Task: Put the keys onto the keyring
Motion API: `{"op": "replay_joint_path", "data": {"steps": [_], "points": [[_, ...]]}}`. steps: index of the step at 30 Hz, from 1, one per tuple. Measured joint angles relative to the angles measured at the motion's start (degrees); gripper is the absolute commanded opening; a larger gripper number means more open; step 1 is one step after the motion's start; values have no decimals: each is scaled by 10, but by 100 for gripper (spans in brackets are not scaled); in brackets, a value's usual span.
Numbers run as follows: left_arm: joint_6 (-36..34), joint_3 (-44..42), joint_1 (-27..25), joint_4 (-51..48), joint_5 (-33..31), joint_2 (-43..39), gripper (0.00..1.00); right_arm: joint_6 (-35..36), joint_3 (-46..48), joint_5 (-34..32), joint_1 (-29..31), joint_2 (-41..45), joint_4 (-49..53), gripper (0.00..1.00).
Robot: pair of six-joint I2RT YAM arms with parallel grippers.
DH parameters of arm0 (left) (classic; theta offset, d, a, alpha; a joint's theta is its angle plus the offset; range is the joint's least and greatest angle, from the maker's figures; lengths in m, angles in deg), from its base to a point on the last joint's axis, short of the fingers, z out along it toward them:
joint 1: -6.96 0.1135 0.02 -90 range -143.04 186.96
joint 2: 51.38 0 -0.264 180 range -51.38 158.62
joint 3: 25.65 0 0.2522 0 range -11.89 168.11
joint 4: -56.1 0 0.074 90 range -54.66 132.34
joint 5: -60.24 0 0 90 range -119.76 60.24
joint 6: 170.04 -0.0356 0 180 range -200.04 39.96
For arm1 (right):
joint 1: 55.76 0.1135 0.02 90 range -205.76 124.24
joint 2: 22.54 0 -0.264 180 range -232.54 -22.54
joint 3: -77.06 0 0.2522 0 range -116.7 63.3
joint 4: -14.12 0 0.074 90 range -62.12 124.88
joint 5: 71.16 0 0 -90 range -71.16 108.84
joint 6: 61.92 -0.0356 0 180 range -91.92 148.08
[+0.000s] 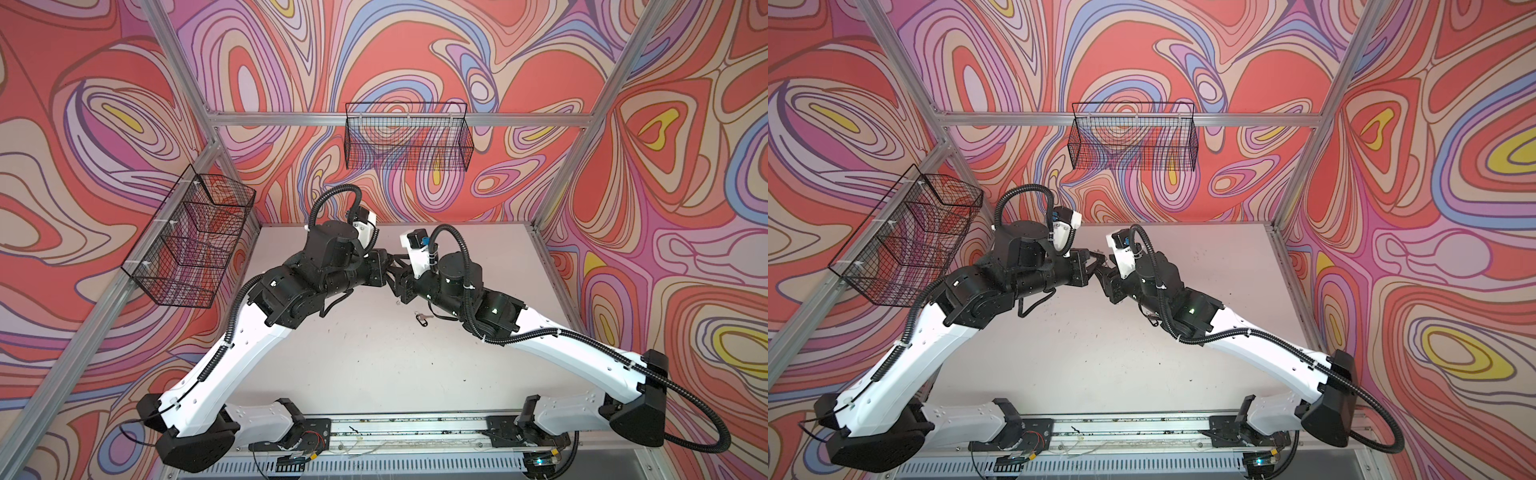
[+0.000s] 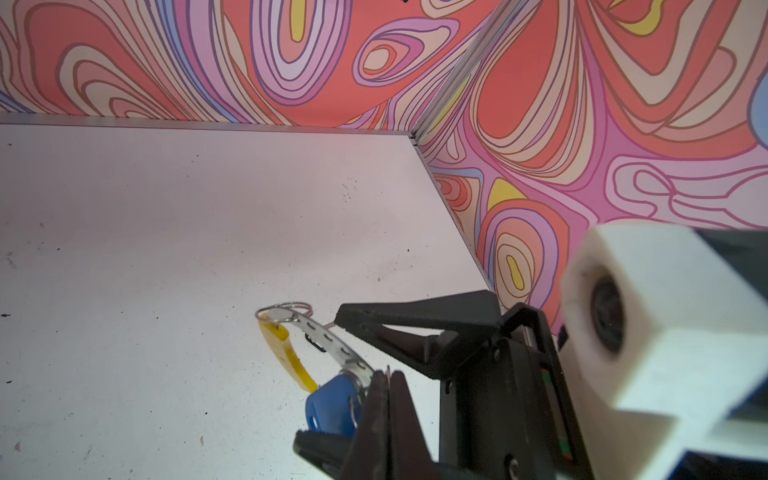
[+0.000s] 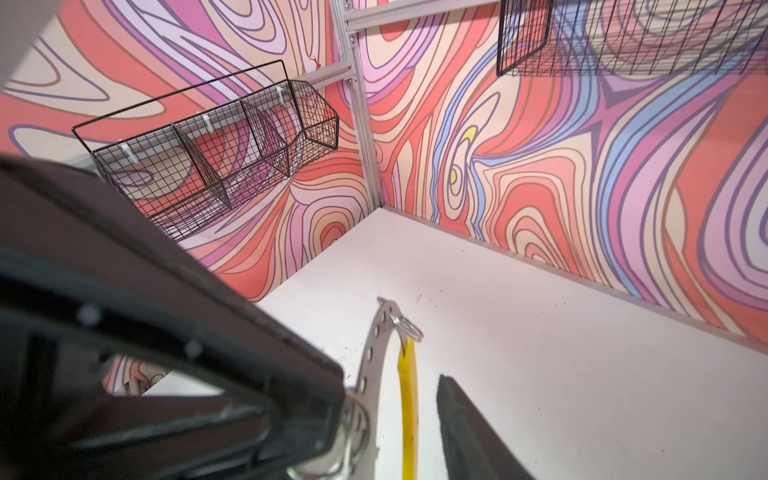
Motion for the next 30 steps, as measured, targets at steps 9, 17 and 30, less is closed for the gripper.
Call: {"op": "replay_joint_path", "data": {"steps": [9,17,30], "points": [[0,0,-3,12,3,-4,0,-5,23,-14,10,26,-2,0],[-7,0,-3,9,3,-4,0,-4,23,-12,11,27,4,0],[-75,-3,7,-13,37,-34,38,-36,5,40,2,27,58,0]]}}
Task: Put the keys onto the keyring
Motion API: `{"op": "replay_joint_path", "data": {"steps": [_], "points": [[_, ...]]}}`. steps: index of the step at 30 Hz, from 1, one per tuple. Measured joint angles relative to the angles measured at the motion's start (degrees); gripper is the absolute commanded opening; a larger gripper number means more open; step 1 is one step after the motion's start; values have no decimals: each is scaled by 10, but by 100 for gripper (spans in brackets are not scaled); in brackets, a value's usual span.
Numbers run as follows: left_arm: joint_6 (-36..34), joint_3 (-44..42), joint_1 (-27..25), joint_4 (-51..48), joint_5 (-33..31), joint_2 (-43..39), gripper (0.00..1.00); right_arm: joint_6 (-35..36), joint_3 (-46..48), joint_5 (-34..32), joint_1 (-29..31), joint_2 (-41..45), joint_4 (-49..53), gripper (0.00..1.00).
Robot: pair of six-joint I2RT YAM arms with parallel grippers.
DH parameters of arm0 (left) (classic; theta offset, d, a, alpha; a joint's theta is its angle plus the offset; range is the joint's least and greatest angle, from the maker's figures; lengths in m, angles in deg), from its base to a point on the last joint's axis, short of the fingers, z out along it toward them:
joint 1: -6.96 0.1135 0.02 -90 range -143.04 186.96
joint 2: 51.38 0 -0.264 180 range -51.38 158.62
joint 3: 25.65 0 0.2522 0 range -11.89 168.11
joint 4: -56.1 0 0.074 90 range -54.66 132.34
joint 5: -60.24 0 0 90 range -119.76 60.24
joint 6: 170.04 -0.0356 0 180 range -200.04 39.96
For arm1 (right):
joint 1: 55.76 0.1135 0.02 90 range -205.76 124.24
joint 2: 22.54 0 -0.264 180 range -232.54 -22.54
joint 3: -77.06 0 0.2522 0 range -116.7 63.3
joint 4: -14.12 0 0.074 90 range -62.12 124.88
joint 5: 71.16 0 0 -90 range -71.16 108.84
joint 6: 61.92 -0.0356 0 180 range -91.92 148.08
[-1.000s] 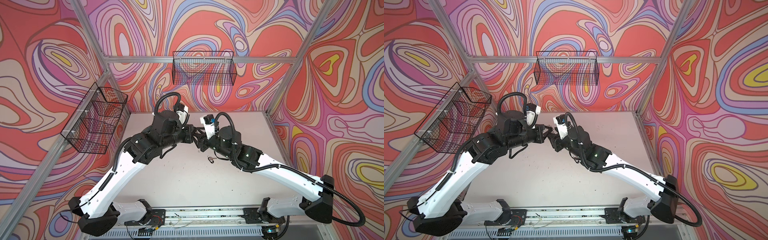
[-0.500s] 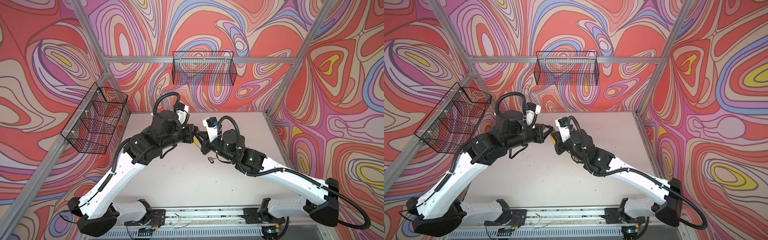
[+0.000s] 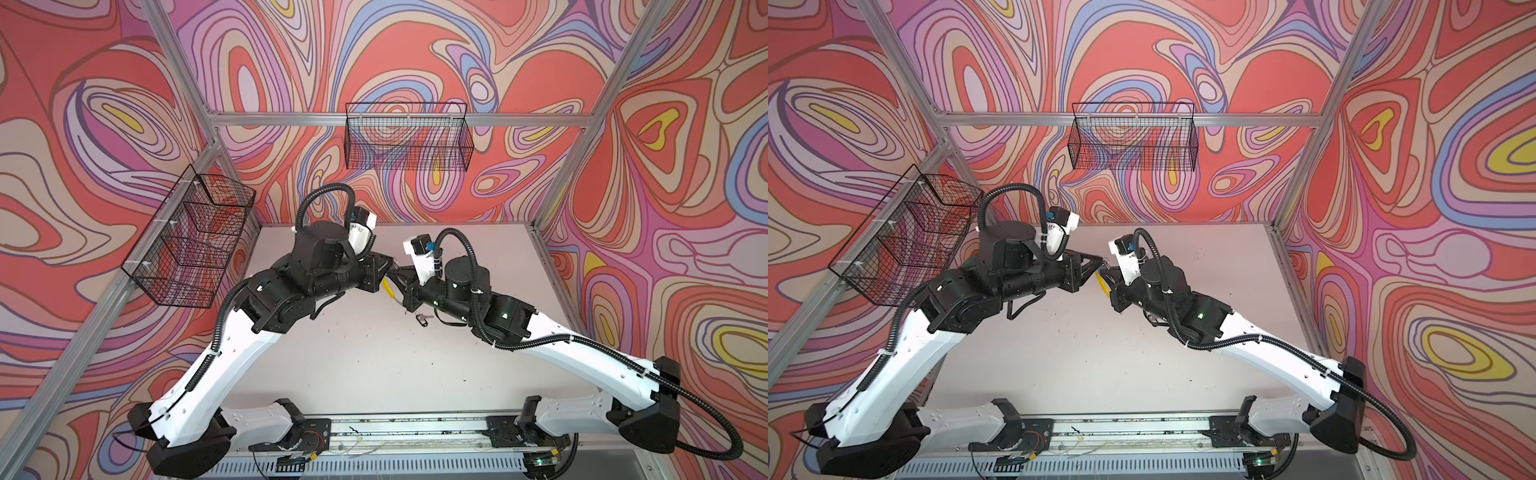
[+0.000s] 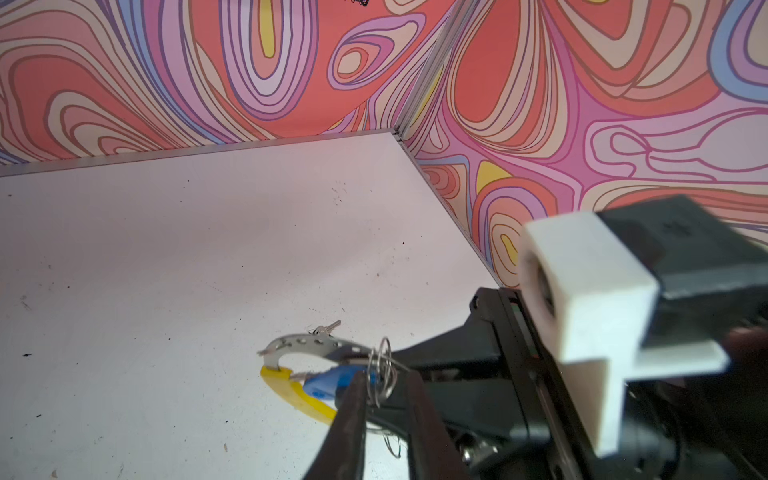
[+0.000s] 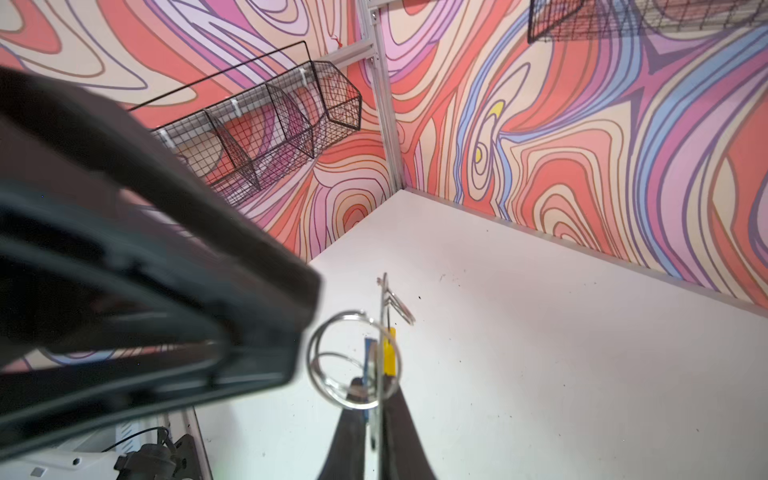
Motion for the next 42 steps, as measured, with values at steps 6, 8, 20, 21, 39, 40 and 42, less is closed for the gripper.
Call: {"op": "replay_joint_path", "data": {"steps": [6,8,20,21,39,40,42], "points": [[2,-78,1,50,2,-64,43,-49,-3,0,-5,-2,28,0],[2,-103,1,71,2,-76,36,-67,-9,-1,-5,-6,40,0],[3,-191,1,168,-3,-71,30,-147,-31,-4,-5,-21,68,0],[4,-195,1,176,-3,-71,30,-149,-31,-3,-5,-21,68,0],[11,-205,1,228,-9,-58,9,-160,-30,-1,-7,-22,64,0],[12,-205,1,228,-9,-56,9,-160,-30,-1,-7,-22,64,0],[13,-205,1,229,-9,-52,9,-162,-29,-2,-8,-21,64,0]]}}
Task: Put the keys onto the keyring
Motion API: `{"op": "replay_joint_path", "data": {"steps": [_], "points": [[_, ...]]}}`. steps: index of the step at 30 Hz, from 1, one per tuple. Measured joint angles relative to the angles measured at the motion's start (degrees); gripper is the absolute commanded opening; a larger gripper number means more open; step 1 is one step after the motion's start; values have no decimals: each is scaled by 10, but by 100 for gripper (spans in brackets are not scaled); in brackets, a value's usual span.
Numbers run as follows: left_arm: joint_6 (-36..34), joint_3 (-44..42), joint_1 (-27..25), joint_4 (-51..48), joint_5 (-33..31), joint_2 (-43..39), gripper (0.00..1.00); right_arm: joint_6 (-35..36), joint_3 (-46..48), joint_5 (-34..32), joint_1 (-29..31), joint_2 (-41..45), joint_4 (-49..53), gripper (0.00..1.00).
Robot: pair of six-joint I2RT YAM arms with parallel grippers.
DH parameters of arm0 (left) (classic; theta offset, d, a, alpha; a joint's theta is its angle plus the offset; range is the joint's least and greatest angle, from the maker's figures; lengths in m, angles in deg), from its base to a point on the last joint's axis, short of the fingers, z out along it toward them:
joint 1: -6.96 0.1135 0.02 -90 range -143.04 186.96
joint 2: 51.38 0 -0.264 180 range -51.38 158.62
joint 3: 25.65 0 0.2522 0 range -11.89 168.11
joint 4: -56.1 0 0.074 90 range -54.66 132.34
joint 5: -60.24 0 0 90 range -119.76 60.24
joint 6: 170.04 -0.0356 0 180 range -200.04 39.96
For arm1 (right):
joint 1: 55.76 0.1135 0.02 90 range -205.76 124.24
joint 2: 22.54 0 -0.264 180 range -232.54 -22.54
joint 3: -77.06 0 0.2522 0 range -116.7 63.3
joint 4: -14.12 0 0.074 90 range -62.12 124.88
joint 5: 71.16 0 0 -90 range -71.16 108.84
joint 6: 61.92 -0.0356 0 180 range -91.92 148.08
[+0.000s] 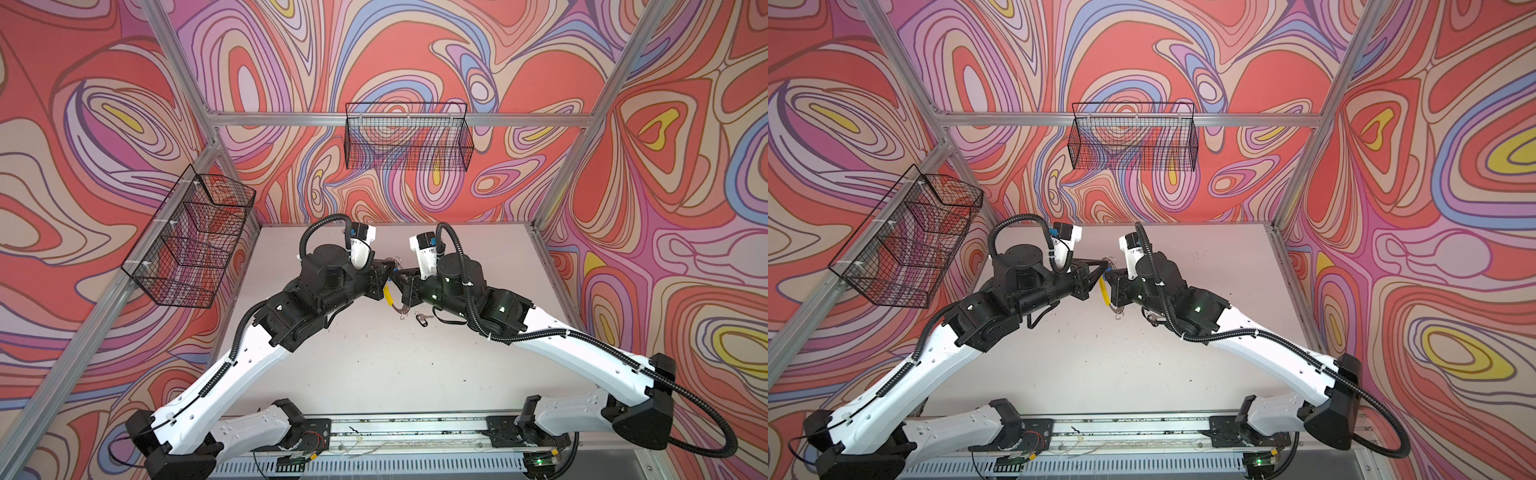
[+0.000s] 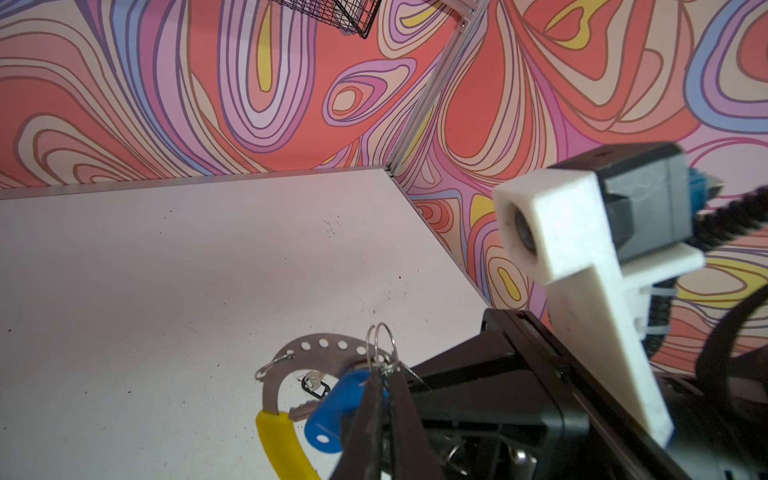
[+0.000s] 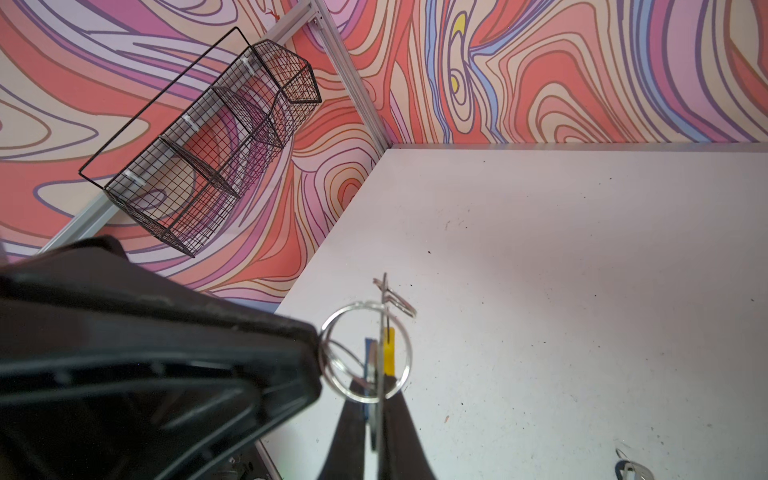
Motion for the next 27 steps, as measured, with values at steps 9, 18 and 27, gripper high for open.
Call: {"op": "replay_joint_path", "data": {"steps": [9,18,27], "points": [[7,0,1,4,11,5,22,0,7,-2,0,0,-7,0],[30,0,15,17,31,5,27,3,15,-3,0,0,-13,0],[42,1,24,19,43,17,25,7,21,-4,1,0,-13,0]]}}
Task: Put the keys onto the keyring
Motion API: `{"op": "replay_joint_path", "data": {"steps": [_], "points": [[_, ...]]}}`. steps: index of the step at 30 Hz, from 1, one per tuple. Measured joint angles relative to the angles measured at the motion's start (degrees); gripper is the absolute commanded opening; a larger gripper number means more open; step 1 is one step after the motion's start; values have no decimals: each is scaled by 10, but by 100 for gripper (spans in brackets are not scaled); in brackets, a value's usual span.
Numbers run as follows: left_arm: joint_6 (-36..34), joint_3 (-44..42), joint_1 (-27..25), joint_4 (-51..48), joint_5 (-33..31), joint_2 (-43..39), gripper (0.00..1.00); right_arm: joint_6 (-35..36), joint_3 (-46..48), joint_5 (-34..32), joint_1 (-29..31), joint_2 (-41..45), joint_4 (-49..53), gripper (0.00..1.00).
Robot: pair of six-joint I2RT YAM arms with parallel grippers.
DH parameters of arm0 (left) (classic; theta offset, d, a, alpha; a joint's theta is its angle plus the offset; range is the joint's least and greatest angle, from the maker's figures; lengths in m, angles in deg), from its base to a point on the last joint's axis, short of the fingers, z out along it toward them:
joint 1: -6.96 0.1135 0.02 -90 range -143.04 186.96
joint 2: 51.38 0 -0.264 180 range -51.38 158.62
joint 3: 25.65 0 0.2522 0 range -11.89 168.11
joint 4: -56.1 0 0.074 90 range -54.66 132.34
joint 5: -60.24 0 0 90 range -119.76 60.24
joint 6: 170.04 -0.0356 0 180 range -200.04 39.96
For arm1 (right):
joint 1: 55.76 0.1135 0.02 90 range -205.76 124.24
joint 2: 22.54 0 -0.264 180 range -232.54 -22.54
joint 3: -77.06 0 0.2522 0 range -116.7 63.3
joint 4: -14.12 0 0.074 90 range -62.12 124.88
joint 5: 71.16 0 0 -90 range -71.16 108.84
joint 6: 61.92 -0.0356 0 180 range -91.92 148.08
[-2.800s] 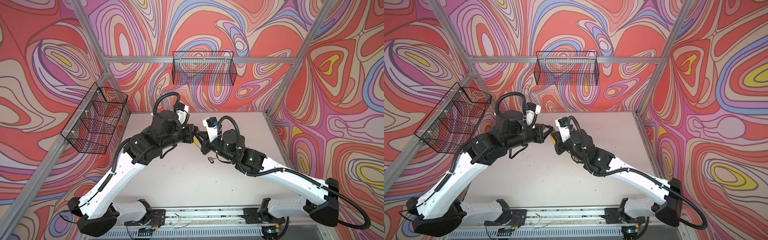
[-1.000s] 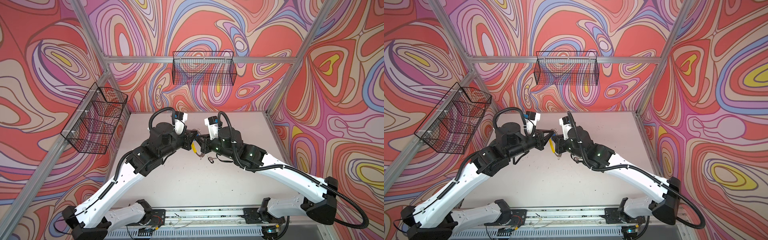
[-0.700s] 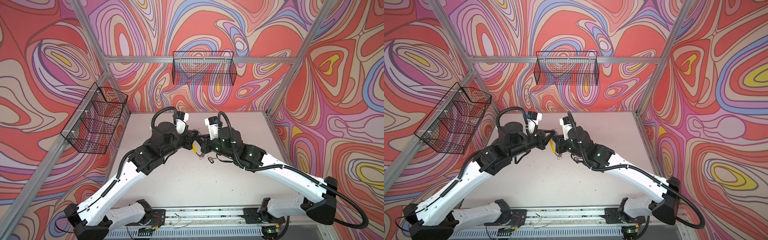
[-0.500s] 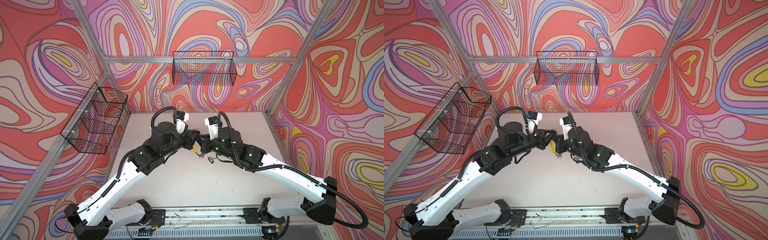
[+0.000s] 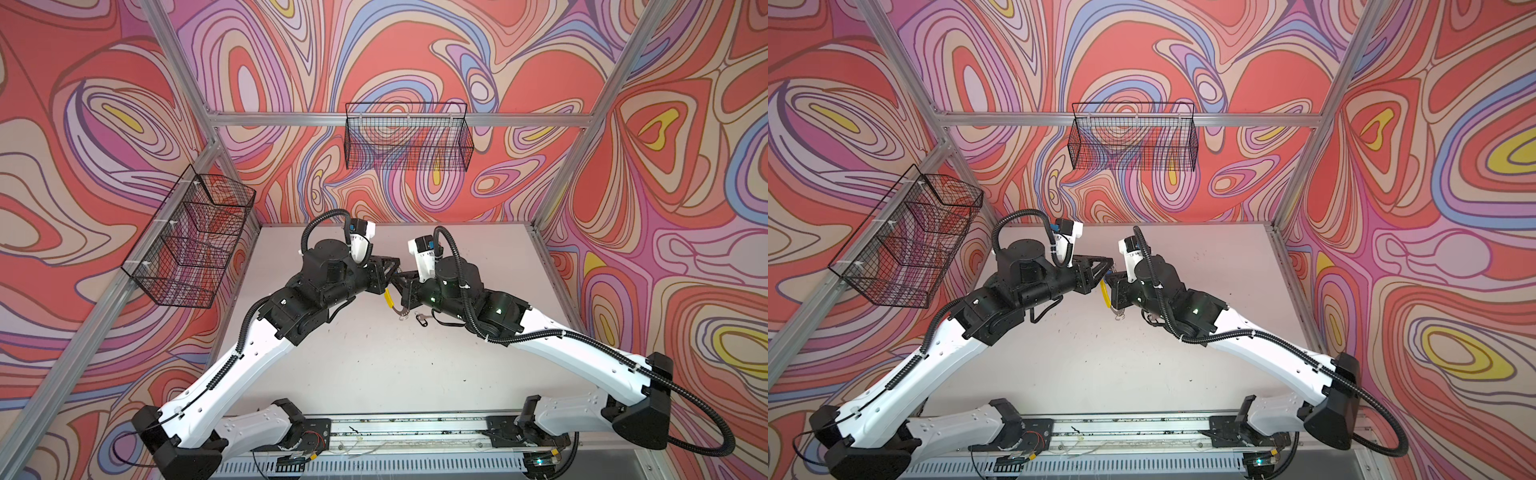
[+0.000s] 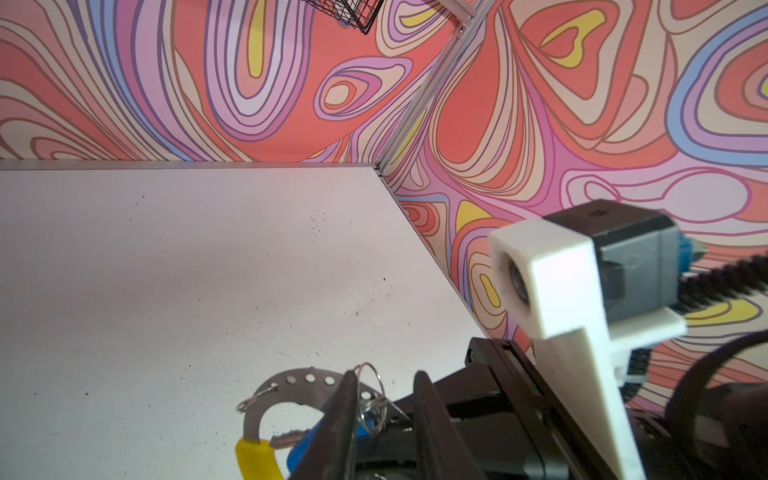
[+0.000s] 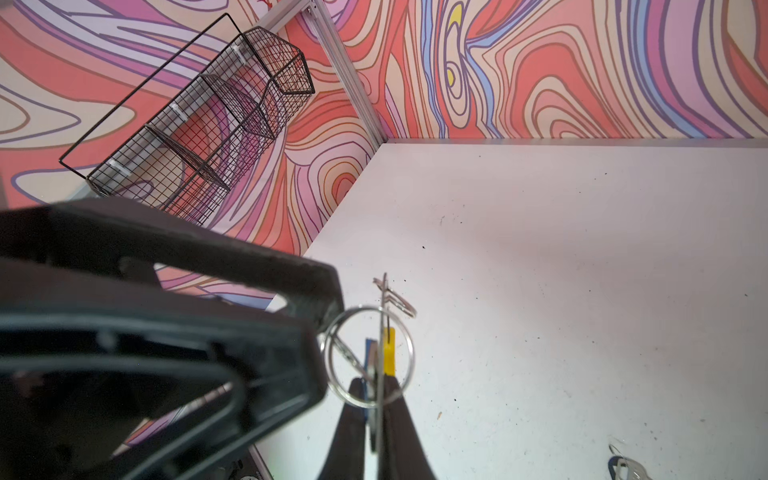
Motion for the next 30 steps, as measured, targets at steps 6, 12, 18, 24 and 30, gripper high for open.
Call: {"op": "replay_joint_path", "data": {"steps": [6,12,18,24,30], "points": [[5,0,5,0,11,1,24,3,1,0,0,0,0,0],[16,0,15,6,36,5,23,4,1,-5,0,0,0,0],[31,0,22,11,56,5,23,6,4,-8,0,1,0,0],[50,0,33,15,85,5,24,12,6,-14,0,3,-5,0],[59,0,37,14,110,6,22,16,16,-20,0,6,-12,0]]}}
